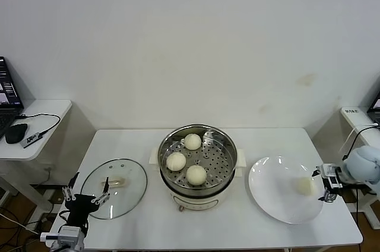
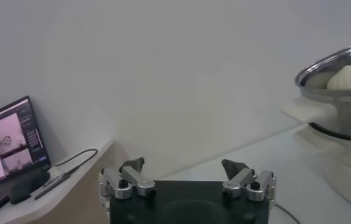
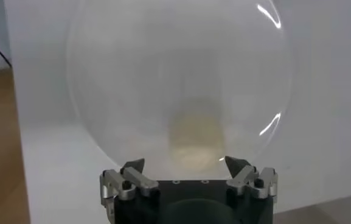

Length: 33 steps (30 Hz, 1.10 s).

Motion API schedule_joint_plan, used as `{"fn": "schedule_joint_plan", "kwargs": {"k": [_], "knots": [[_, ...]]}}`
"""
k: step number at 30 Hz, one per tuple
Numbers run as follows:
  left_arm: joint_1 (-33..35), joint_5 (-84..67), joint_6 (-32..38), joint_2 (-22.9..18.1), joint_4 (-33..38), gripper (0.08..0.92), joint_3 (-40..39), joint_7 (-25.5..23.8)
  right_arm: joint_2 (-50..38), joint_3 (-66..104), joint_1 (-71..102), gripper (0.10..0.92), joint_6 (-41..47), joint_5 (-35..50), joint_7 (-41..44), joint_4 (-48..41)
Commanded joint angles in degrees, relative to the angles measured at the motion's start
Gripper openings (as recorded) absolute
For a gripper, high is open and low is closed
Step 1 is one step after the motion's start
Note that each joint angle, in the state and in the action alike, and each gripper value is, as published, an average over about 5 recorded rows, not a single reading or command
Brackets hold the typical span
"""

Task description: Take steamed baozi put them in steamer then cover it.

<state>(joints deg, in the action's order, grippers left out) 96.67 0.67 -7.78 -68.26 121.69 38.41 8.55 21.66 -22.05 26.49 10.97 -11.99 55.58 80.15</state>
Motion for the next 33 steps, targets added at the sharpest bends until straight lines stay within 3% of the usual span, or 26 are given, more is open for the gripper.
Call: {"fn": "schedule_joint_plan", "kwargs": {"k": [1, 33], "knots": [[0.04, -0.04, 0.03, 0.04, -0.1, 0.823, 0.33, -0.02, 3.9, 2.39, 2.8, 0.822, 0.41, -2.03, -1.95, -4.14], [0.23, 0.02, 0.27, -0.74, 0.05, 0.823, 0.42, 0.09, 3.84, 1.45, 0.39, 0.552, 1.71, -3.01, -0.5, -3.49]]}}
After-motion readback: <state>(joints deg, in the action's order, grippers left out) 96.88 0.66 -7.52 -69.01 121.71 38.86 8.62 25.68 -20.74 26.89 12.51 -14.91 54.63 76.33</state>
